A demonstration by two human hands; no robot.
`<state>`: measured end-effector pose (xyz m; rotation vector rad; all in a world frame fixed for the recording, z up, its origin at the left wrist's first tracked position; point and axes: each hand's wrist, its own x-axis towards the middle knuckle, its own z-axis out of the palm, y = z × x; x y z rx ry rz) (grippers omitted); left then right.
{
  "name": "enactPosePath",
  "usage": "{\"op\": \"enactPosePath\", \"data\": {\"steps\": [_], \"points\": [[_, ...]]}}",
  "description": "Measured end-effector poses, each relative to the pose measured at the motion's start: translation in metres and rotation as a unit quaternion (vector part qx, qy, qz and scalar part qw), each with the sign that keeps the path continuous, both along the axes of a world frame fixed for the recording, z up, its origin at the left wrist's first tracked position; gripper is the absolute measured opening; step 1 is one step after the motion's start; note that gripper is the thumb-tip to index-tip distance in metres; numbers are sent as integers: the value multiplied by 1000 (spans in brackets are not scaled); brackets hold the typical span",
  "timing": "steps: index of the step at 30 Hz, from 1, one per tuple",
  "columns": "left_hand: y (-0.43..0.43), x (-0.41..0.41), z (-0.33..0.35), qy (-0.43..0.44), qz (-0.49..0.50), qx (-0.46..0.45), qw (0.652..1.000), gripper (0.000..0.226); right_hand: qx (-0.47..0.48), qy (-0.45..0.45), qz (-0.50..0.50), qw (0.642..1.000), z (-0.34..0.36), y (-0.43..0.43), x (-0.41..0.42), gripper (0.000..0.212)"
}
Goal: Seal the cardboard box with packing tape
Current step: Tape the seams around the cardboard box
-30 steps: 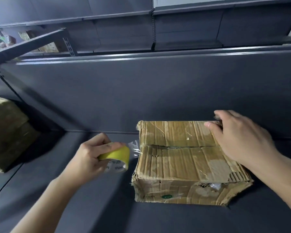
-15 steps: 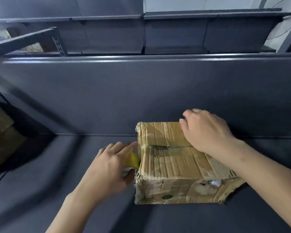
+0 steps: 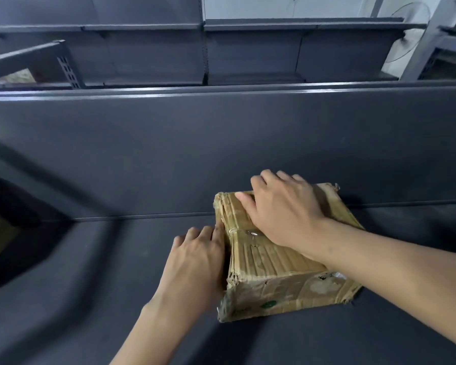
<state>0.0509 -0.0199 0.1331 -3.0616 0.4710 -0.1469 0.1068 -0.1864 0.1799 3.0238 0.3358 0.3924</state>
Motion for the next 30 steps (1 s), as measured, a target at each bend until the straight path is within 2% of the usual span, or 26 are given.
{"op": "enactPosePath", "data": {"steps": [2,5,6,8,10,12,14,16,17,19,22,24,25,27,28,30], "points": [[3,1,-2,15,11,-2,1000,71,17,10,10,1000,9,4,5,49],[2,1,-4,18,18,-9,1000,80,189,44,-14,981,20,23,14,56],[2,-1,-3,20,19,-13,1000,81,205,35,-5,978,15,29,14,59],[2,-3,0,20,17,-19,999,82,155,12,22,988,1,40,5,65],[4,-2,-2,10,9,-39,999,88,148,4,39,988,-7,42,2,68],[11,-3,-12,-7,-22,-131,991,99,177,24,44,983,-4,39,6,59],[22,-7,-31,-34,-22,-291,956,100,201,89,42,975,4,36,10,58],[31,-13,-55,-71,32,-435,897,93,177,195,30,964,15,34,13,77],[31,-18,-66,-69,60,-503,859,86,156,225,22,961,17,33,14,80],[24,-25,-88,-26,123,-623,772,64,152,218,12,964,16,35,15,69],[9,-28,-106,46,192,-732,652,28,190,177,12,966,15,39,10,51],[5,-26,-107,76,207,-777,590,20,226,160,8,961,22,36,7,43],[4,-25,-101,88,201,-797,563,26,258,151,4,954,27,32,7,39],[6,-21,-84,76,151,-828,534,44,341,135,16,930,40,21,7,36],[9,-18,-72,46,120,-829,544,49,388,128,25,912,46,15,8,35],[20,-9,-36,-40,52,-786,614,46,500,119,40,857,57,1,8,36]]}}
